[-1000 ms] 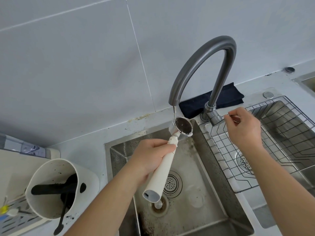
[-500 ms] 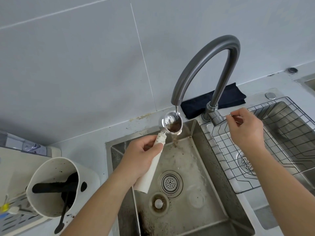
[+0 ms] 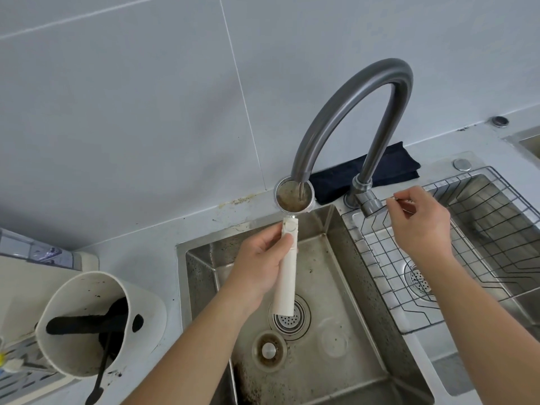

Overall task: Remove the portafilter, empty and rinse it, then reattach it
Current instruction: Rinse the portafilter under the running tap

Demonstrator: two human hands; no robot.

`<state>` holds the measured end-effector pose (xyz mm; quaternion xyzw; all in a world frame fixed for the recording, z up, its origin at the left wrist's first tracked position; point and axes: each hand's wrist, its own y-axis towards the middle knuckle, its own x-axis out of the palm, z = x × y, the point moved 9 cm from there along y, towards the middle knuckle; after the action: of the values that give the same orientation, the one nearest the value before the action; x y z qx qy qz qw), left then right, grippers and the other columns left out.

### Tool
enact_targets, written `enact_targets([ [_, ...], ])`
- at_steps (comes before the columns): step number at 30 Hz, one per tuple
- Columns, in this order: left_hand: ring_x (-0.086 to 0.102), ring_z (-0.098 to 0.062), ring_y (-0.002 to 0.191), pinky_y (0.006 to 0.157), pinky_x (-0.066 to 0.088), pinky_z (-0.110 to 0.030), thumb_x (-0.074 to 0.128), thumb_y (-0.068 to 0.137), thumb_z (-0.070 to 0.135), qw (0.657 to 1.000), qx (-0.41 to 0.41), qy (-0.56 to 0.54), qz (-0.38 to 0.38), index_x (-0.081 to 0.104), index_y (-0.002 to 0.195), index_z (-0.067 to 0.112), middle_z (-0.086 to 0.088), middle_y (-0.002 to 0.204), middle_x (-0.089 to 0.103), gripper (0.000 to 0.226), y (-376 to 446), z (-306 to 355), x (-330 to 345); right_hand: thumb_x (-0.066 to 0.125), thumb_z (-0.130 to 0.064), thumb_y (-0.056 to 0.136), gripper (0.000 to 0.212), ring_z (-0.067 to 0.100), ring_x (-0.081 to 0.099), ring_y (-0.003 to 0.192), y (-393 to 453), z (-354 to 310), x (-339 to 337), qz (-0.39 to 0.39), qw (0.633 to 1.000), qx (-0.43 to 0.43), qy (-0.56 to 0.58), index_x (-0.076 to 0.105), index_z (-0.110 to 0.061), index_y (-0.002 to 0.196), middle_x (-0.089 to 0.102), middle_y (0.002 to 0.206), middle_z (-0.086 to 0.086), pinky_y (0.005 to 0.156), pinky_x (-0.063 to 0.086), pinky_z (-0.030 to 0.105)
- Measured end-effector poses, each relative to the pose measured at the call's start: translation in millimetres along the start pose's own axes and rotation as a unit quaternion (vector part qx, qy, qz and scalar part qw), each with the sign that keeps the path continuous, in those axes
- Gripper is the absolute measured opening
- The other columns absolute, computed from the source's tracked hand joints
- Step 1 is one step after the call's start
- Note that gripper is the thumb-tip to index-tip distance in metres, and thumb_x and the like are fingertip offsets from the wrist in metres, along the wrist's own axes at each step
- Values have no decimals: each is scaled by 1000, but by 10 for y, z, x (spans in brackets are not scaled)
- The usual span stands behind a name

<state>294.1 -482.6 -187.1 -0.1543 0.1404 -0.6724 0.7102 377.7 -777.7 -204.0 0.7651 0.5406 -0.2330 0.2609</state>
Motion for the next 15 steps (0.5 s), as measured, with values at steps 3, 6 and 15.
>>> enact_targets([
  [3,65,-17,84,75,54,-29,59,95,18,998,-25,-46,-23,78,85,33,3,85,71,26,-3,-24,125,65,-28,93,7,2,62,78,-1,9,3,1,1000,4,5,62,-23,95,61,81,-16,64,41,14],
  [6,69,-13,79,67,56,-27,61,93,18,992,-65,-99,-46,79,86,26,1,86,73,21,-18,-55,215,65,-29,93,8,-3,61,81,-5,32,0,3,1000,11,12,63,-22,97,62,83,-16,63,42,14],
  [15,67,-13,61,50,52,-24,62,93,22,979,-140,-123,-80,73,99,3,-7,81,74,23,-106,-104,213,65,-29,93,12,-2,61,84,-6,53,19,-1,999,25,24,64,-20,100,64,87,-13,69,46,21],
])
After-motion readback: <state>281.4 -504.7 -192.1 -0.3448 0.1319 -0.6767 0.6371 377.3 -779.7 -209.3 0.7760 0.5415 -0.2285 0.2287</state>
